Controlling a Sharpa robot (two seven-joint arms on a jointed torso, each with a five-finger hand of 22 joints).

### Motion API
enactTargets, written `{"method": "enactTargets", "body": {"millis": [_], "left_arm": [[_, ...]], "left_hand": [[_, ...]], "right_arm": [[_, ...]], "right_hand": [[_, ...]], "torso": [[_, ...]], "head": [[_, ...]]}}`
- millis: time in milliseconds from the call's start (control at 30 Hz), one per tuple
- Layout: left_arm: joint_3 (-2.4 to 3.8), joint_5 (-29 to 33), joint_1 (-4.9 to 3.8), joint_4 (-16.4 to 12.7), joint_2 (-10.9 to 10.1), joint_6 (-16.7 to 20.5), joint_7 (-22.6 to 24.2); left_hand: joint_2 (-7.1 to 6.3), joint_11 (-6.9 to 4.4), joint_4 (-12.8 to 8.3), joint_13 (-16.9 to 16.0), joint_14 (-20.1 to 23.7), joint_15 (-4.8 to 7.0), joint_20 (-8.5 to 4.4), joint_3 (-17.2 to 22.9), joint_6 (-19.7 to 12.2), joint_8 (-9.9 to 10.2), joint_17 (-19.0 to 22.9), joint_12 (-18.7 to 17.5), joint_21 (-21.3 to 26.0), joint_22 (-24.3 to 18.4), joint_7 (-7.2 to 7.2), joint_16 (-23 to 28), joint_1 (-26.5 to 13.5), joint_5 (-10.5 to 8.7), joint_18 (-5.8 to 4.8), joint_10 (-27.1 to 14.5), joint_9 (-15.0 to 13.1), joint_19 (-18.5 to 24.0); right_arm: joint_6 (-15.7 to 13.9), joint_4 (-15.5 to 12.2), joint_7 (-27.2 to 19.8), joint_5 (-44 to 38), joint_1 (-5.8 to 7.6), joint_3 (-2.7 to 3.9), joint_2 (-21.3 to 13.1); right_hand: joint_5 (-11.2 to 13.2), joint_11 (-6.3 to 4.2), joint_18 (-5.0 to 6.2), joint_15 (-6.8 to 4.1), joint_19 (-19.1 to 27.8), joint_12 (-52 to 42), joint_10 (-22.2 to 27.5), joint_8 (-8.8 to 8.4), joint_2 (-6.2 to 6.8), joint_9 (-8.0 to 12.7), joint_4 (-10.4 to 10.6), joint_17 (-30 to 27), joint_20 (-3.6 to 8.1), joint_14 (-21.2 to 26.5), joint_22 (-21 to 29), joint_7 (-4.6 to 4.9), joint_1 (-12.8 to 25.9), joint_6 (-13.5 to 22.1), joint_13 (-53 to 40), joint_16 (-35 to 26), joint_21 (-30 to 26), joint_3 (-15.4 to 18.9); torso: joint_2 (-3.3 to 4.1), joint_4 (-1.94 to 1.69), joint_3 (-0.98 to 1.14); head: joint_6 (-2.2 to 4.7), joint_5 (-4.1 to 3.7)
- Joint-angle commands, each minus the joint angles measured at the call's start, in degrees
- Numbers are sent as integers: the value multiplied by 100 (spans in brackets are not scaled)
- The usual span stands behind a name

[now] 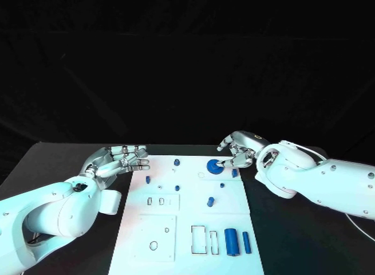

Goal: Assemble the parts on the task board

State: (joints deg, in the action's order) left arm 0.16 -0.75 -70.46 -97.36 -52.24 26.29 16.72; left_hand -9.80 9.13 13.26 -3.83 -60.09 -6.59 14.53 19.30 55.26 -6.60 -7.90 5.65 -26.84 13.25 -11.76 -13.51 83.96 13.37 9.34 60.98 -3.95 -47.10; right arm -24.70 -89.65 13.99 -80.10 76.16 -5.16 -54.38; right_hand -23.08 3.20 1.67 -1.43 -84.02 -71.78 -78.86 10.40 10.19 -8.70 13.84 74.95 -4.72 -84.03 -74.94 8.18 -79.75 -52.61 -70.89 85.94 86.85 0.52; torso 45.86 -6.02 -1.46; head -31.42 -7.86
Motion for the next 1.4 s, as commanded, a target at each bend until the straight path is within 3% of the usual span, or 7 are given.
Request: {"method": "enactTargets", "body": {"millis": [33, 133, 333, 567, 1233, 1400], "left_arm": [[-1, 2, 0, -25, 32, -146, 5], [-3, -1, 0, -41, 43, -148, 0], [-5, -10, 1, -77, 49, -146, -5], [-6, -22, 1, -103, 41, -142, -12], [-6, -28, 1, -102, 16, -128, -33], [-6, -28, 1, -108, 7, -135, -45]], "left_hand": [[9, 6, -26, -1, 6, -29, -2, -1, 18, 34, -8, -23, -27, 10, -25, 34, -28, -20, 97, 1, 4, 42], [7, 8, -29, -1, 10, -30, -1, -1, 15, 39, -8, -28, -29, 11, -26, 38, -27, -21, 96, -1, 4, 47], [4, 12, -36, 0, 19, -34, 2, -4, 6, 51, -8, -42, -35, 15, -29, 48, -27, -22, 96, -10, 6, 59], [3, 12, -36, 0, 19, -34, 2, -4, 6, 51, -8, -42, -35, 15, -29, 49, -27, -22, 96, -10, 6, 59], [6, 17, -48, 2, 27, -39, 5, -3, -3, 68, -9, -61, -45, 21, -33, 62, -22, -21, 95, -21, 7, 77], [6, 17, -49, 2, 27, -39, 5, -2, -3, 68, -9, -62, -46, 21, -33, 62, -21, -21, 95, -21, 7, 78]], "right_arm": [[314, 137, 170, 99, -49, -7, 102], [362, 245, 211, 103, -89, -10, 184], [449, 462, 193, 9, -170, -15, 360], [467, 578, 200, -79, -202, -16, 424], [443, 628, 195, -48, -209, -16, 466], [427, 630, 217, -36, -208, -16, 478]], "right_hand": [[-22, 7, -63, 56, -311, -122, -75, 51, 5, -10, 57, 754, -62, -442, -1123, 6, -71, 79, -130, 55, 41, 18], [-23, 22, -67, 71, -323, -254, -125, 82, 7, -18, 107, 820, -75, -453, -1143, 19, -100, 131, -269, 90, 53, 47], [-57, 42, -73, 92, -340, -553, -266, 159, 0, -40, 180, 972, -98, -482, -1172, 36, -167, 186, -578, 166, 71, 82], [-76, 48, -83, 100, -367, -730, -361, 210, -20, -55, 204, 1068, -108, -501, -1210, 38, -203, 189, -760, 212, 97, 88], [-131, 21, -102, 87, -420, -1024, -534, 384, -135, -107, 211, 1204, -105, -529, -1284, 1, -235, 18, -1067, 276, 147, 63], [-133, 16, -102, 83, -418, -1039, -541, 402, -148, -111, 202, 1214, -102, -531, -1283, -6, -244, -13, -1083, 281, 146, 58]], "torso": [[1, -4, 9], [8, -12, 10], [42, -15, 35], [59, -16, 42], [48, -22, 24], [46, -26, 20]], "head": [[-28, 11], [-49, 3], [-67, 11], [-89, 7], [-131, -7], [-175, -11]]}}
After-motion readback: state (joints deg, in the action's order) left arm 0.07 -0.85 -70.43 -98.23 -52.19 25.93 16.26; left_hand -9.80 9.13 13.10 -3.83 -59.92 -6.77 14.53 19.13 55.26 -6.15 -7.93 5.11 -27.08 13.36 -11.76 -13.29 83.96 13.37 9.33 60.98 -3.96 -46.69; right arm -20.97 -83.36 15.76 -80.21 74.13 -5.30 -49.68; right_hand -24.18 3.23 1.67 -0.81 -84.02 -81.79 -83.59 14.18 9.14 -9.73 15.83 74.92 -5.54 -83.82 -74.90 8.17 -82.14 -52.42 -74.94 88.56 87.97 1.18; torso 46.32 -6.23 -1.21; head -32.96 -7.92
